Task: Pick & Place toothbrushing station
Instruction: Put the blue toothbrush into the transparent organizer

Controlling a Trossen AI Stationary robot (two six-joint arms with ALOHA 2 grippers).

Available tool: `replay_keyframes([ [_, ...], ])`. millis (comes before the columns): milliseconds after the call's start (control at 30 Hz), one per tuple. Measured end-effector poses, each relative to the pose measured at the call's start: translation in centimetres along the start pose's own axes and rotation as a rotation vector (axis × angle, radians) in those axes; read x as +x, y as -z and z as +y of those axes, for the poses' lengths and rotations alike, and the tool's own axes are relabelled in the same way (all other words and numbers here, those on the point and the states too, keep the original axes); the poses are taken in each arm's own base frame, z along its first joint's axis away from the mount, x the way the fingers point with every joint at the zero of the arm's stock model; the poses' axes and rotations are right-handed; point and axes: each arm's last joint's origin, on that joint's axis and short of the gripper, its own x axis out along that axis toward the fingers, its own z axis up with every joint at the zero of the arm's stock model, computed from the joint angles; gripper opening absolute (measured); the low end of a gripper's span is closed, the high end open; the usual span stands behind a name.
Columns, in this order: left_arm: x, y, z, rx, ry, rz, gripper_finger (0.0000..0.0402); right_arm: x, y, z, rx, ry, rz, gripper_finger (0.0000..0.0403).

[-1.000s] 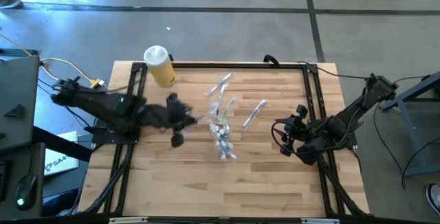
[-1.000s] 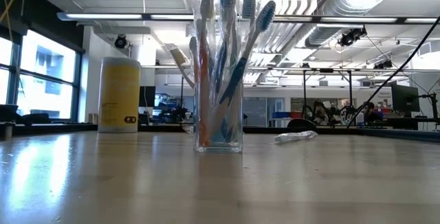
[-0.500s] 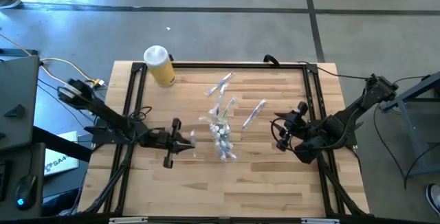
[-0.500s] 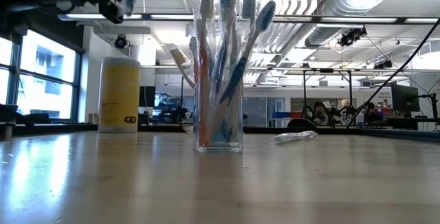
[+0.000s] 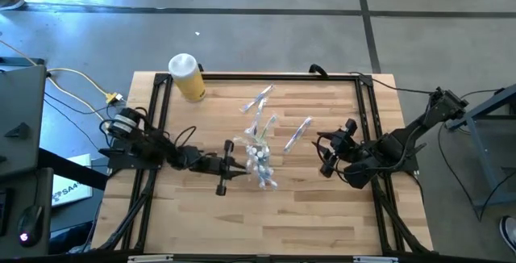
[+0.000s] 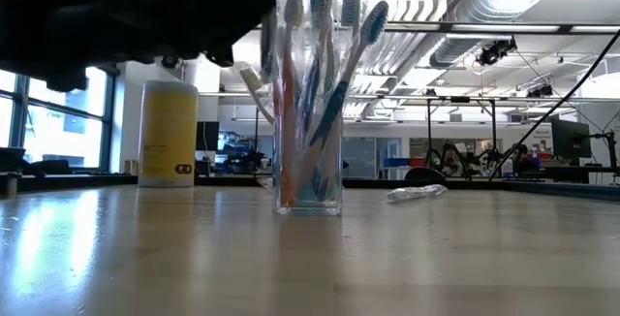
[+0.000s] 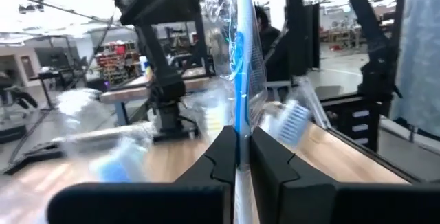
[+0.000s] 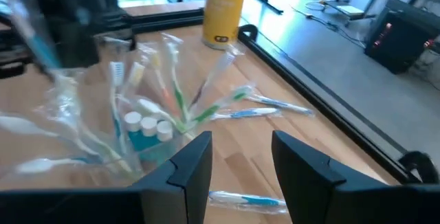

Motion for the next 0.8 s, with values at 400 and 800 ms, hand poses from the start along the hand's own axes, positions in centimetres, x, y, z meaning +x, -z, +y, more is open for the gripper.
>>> replay_keyframes([
  [400,0.8,1.8,2.9,-0.022,0.047,0.034,0.0009,0.0,-0.5,0.7,0.037,-0.095,0.01,0.0144],
  [800,0.5,4.4,2.6,-0.08,0.072,0.129,0.0009,-0.1,-1.3,1.2,0.015,-0.128,-0.048,0.0144],
])
